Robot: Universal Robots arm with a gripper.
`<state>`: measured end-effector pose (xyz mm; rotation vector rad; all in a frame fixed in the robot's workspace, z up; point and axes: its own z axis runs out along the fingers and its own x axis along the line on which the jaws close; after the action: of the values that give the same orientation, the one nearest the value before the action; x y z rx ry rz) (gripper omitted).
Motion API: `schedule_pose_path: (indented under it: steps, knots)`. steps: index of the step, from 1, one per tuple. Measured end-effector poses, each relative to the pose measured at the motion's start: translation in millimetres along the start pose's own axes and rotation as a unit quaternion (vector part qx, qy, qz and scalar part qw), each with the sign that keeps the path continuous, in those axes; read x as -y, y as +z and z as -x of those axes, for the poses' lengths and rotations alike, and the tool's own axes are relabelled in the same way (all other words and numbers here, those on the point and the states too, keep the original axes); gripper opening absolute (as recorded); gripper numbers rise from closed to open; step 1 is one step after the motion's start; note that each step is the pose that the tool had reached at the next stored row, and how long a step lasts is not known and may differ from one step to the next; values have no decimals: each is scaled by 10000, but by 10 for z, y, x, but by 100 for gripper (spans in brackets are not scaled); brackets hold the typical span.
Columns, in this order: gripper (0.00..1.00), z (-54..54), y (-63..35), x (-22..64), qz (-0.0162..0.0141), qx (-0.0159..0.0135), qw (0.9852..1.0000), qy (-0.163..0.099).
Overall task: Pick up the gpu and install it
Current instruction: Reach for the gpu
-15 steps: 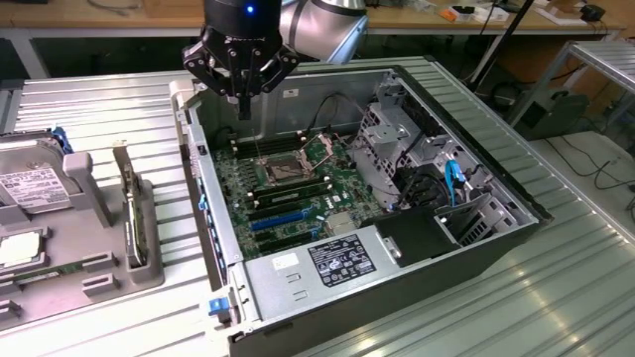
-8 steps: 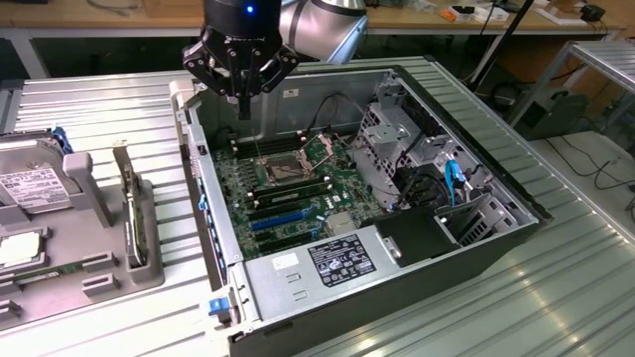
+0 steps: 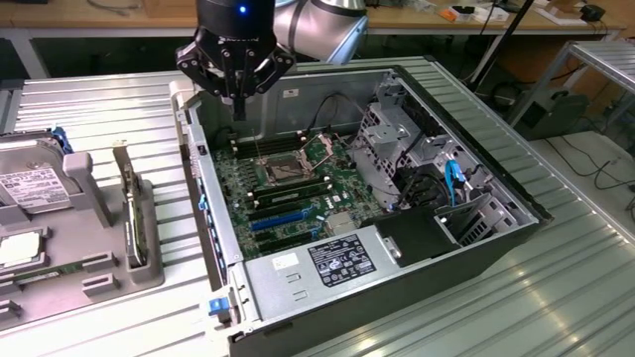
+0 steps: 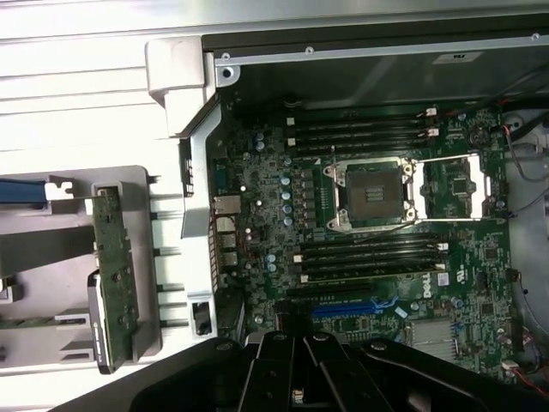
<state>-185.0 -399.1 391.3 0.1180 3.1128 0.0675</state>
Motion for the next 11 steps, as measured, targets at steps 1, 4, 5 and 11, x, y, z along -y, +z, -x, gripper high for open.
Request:
schedule_pose_path:
  steps: [1, 4, 5, 11]
  knots:
    - [11, -16, 0, 1, 0, 0, 10000, 0]
    - [11, -41, 0, 3, 0, 0, 10000, 0]
    - [11, -57, -1, 4, 0, 0, 10000, 0]
    - [11, -95, -2, 7, 0, 0, 10000, 0]
